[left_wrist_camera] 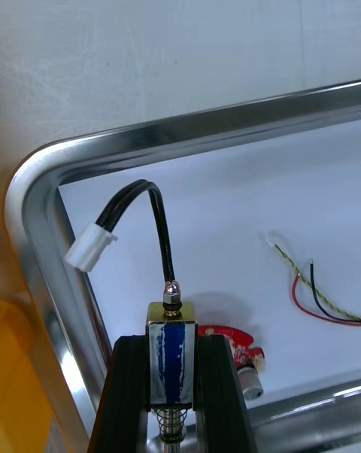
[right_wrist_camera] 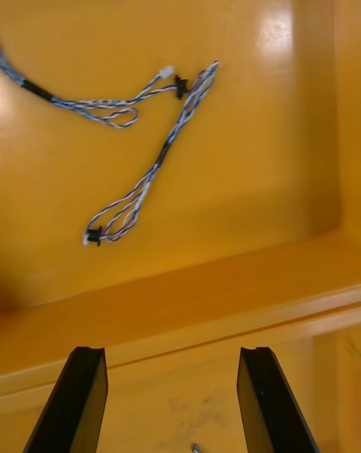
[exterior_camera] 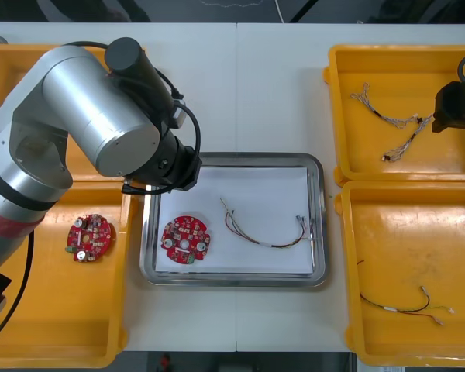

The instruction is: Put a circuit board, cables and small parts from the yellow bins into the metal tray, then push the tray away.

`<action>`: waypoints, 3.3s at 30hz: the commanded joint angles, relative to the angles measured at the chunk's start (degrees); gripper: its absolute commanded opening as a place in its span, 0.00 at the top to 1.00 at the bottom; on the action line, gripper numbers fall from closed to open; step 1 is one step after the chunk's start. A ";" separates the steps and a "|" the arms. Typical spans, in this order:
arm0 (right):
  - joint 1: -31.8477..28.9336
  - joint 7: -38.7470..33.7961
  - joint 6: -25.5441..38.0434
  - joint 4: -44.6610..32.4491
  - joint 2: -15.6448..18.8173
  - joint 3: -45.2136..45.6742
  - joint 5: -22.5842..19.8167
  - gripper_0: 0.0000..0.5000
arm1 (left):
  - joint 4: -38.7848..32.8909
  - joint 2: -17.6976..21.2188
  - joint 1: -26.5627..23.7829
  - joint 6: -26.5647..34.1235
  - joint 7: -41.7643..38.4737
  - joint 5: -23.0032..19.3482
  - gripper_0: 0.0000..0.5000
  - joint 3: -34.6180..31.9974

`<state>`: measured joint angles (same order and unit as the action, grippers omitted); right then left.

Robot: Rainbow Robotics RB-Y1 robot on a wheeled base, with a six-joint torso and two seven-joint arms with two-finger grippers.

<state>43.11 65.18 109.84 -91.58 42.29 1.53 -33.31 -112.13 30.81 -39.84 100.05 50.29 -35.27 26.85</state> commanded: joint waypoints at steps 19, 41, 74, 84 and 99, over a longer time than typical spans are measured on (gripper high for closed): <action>13.05 -13.06 -14.66 27.16 -6.17 2.34 8.35 0.00 | 9.82 -0.75 0.46 -7.94 -2.12 5.03 0.99 6.72; 10.59 -18.60 -25.38 34.45 -8.72 2.43 9.40 0.00 | 5.95 -1.02 0.55 -4.34 -2.74 5.74 0.00 4.44; 2.59 -22.64 -29.95 34.45 -11.26 2.61 7.12 0.36 | 2.00 8.92 -4.19 9.95 0.95 -1.56 0.00 -23.25; 2.15 -22.29 -30.30 34.10 -10.82 2.78 7.03 1.00 | 13.69 10.76 -4.72 0.23 7.46 3.36 0.00 -26.94; 2.15 -21.06 -12.20 13.71 -9.51 8.85 8.00 1.00 | 33.11 10.41 -7.62 -19.37 17.65 5.03 0.00 -26.85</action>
<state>45.55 44.19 95.01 -72.88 31.84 8.78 -25.70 -80.73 39.33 -44.71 83.64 64.17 -30.69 1.32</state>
